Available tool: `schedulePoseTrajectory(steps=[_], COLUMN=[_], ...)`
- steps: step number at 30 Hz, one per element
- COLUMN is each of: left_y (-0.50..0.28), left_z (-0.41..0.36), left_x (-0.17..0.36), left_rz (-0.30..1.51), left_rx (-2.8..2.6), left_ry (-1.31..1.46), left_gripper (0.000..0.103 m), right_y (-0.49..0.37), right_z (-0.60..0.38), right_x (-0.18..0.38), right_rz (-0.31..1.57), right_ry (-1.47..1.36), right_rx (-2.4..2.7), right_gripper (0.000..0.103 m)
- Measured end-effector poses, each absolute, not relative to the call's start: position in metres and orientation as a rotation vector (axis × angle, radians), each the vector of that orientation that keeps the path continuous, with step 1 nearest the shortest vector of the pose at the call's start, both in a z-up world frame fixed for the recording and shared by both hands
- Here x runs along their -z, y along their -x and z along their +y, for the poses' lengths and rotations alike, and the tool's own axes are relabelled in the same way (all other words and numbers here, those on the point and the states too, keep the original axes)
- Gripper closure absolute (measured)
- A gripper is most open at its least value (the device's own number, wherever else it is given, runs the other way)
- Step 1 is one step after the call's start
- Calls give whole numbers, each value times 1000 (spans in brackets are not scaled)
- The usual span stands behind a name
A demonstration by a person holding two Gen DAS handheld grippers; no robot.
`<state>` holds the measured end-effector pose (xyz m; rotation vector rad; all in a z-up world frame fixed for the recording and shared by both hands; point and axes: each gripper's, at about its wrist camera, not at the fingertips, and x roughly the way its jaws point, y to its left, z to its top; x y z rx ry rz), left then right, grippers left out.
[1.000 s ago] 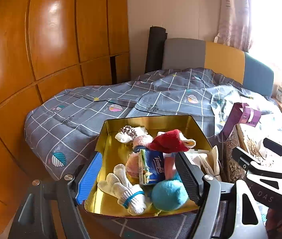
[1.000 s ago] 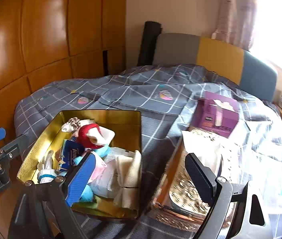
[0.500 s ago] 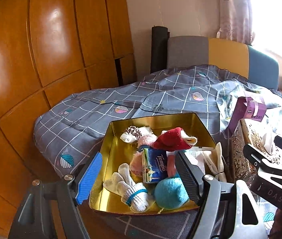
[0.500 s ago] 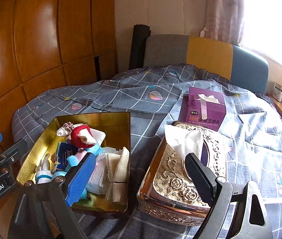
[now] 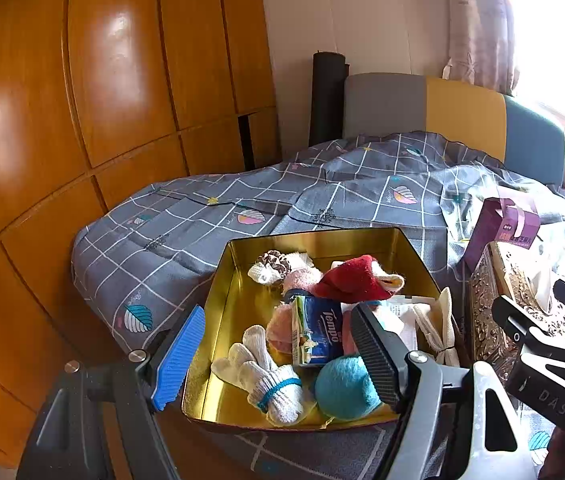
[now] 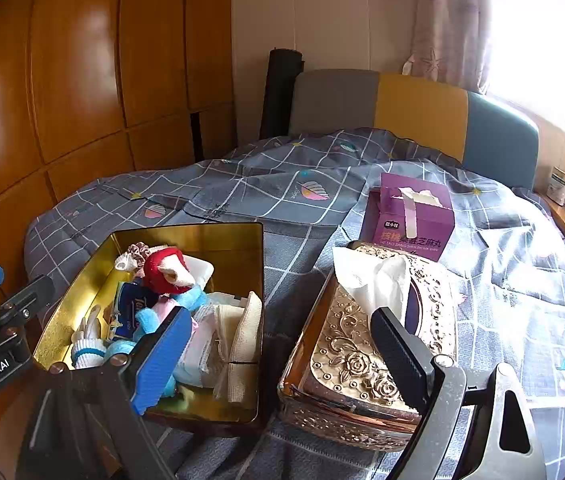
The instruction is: Organize soft objects
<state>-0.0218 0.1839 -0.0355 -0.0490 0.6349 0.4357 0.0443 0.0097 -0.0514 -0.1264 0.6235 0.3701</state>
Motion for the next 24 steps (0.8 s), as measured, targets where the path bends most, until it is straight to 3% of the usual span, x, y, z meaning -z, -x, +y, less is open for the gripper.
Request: schedulePoseTrajectory(steps=[24], left_y=[21], left_z=[187], left_x=[40], left_rz=[640], left_rx=[-467], left_ry=[54], left_gripper=[27], right_y=[-44], right_z=[14], right_x=[53], right_rz=[626], right_ry=[134], right_rx=[-369], right_gripper=[11])
